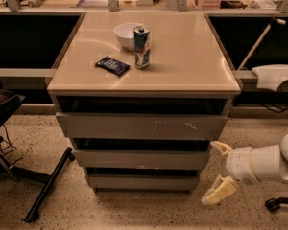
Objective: Open middle drawer
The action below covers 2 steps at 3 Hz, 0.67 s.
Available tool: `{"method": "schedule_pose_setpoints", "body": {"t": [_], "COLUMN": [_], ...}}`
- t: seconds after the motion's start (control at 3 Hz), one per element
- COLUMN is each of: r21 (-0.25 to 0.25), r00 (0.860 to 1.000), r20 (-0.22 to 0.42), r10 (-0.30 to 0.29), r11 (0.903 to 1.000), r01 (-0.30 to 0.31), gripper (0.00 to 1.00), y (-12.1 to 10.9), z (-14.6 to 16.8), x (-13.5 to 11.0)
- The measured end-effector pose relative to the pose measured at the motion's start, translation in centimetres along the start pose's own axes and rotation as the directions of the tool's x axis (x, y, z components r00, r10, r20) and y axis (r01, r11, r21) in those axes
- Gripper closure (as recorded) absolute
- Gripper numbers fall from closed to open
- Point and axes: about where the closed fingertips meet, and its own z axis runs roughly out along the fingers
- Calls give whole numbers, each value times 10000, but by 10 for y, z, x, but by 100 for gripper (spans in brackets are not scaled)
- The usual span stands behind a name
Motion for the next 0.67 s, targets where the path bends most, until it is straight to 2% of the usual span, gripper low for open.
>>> {"method": "schedule_pose_setpoints", "body": {"t": [0.33, 0.67], "r21": [-10, 49], "r00": [10000, 9995], "r20": [-3, 297], "r10": [-13, -92], "r11": [10000, 9999], "r01": [13, 91], "gripper": [0, 0], "y": [0, 2], "z": [0, 32], "x": [-1, -7]}}
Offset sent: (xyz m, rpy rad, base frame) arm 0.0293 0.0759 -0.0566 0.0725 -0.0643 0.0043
